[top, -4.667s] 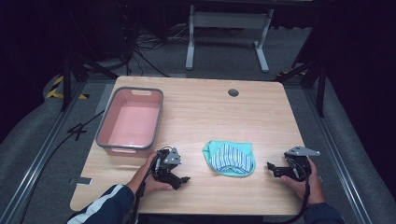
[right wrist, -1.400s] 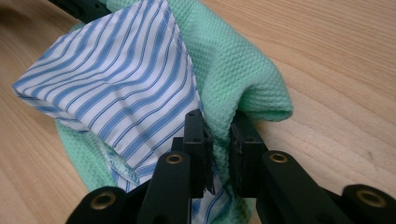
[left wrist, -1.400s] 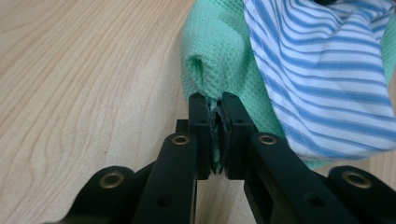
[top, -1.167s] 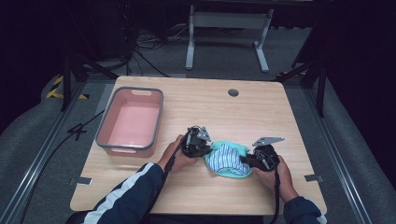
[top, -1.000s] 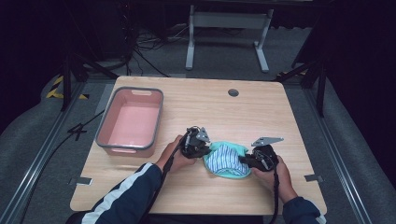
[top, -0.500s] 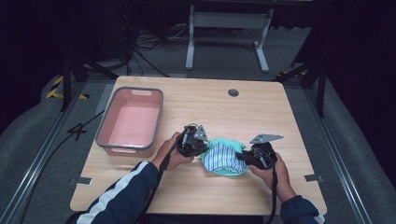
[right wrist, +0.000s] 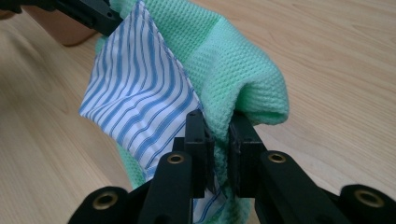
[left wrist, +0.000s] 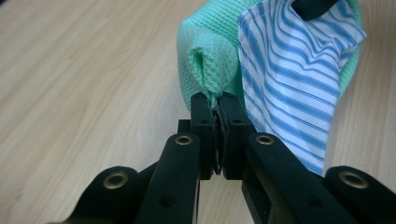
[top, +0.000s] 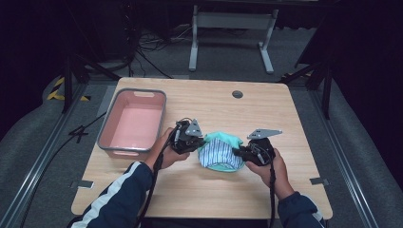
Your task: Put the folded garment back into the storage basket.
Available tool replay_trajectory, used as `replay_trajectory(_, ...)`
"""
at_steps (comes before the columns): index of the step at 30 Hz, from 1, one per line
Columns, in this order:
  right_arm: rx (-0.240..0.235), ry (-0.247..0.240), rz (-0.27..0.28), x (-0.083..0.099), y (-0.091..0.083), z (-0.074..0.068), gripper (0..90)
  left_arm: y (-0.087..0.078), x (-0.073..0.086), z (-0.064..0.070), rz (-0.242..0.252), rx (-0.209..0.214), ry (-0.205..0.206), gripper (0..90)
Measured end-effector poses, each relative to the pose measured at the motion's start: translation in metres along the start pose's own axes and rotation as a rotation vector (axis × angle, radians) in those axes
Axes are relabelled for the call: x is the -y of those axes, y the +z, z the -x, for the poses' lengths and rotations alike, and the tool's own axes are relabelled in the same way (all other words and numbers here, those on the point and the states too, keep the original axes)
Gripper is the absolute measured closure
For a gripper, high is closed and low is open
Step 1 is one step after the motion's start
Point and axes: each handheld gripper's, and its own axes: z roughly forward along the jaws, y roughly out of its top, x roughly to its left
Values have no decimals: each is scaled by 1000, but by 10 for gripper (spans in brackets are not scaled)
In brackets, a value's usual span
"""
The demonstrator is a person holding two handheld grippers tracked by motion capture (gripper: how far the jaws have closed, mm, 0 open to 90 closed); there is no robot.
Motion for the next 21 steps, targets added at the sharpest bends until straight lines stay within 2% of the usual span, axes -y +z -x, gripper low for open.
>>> replay_trajectory(4, -3, -11, 13, -13, 2, -5, 802, -14, 2, -8, 13, -17, -26, 862)
replay_trajectory(15, -11, -61, 38, -49, 8, -18, 802, -46, 5, -21, 45, -81, -49, 863)
replay_trajectory(21, -28, -82, 48, -67, 16, -27, 802, -67, 14, -31, 57, -117, -77, 863)
